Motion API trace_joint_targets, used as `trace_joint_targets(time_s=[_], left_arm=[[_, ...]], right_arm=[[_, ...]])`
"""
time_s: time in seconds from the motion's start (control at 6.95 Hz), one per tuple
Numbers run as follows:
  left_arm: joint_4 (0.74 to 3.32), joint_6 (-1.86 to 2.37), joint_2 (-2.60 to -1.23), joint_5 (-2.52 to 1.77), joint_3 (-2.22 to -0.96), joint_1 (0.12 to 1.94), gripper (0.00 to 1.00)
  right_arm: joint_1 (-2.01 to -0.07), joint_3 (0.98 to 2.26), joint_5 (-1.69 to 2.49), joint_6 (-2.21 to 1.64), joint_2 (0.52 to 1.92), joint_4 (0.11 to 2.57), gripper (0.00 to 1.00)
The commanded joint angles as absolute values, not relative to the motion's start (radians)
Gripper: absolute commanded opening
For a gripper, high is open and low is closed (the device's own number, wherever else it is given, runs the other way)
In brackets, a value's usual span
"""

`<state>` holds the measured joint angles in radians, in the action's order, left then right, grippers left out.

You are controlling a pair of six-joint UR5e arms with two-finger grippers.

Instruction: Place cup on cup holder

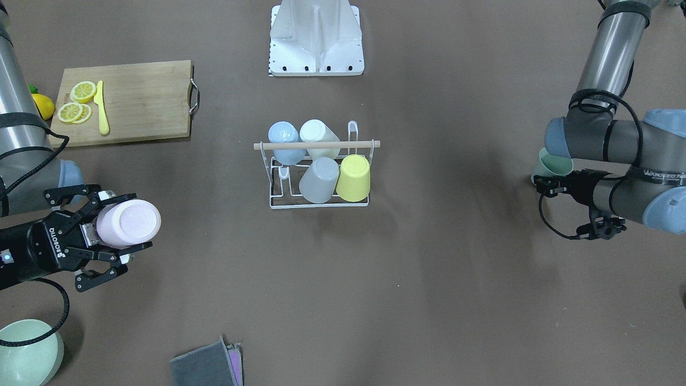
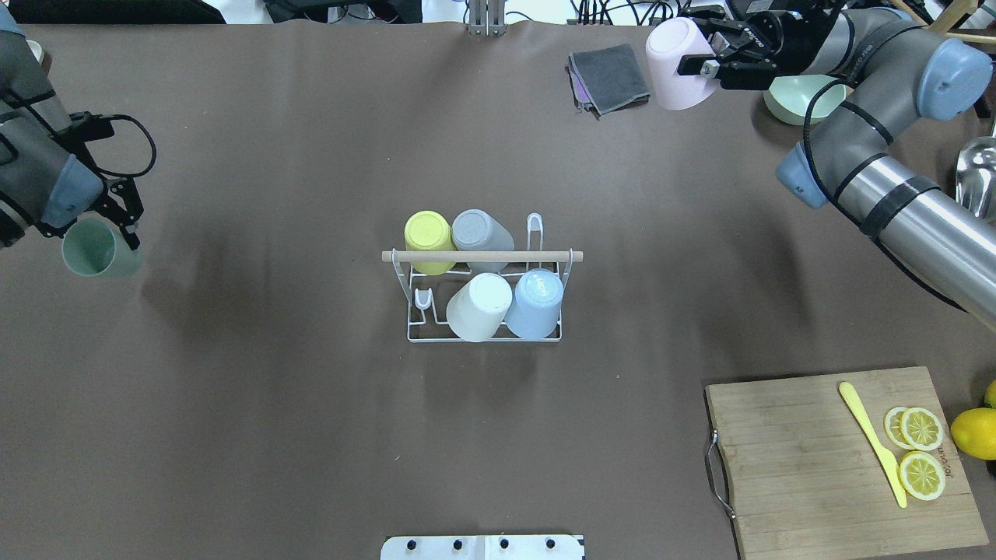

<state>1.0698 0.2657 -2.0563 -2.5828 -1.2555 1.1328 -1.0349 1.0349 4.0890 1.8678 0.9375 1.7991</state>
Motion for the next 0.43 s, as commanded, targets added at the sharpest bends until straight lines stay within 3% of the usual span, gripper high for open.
trace_joint_targets(time_s=[0.0,0.29], left_arm=[[1.141,0.322,-2.097,-2.588,-1.262,1.207,0.0],[1.769,0.679,-2.056,-2.585,-1.237,1.224,0.0]], right_arm=[[-0.95,1.035,4.135,2.056,0.93,1.796,0.19],[-0.864,1.035,4.201,2.161,0.893,1.798,0.19]])
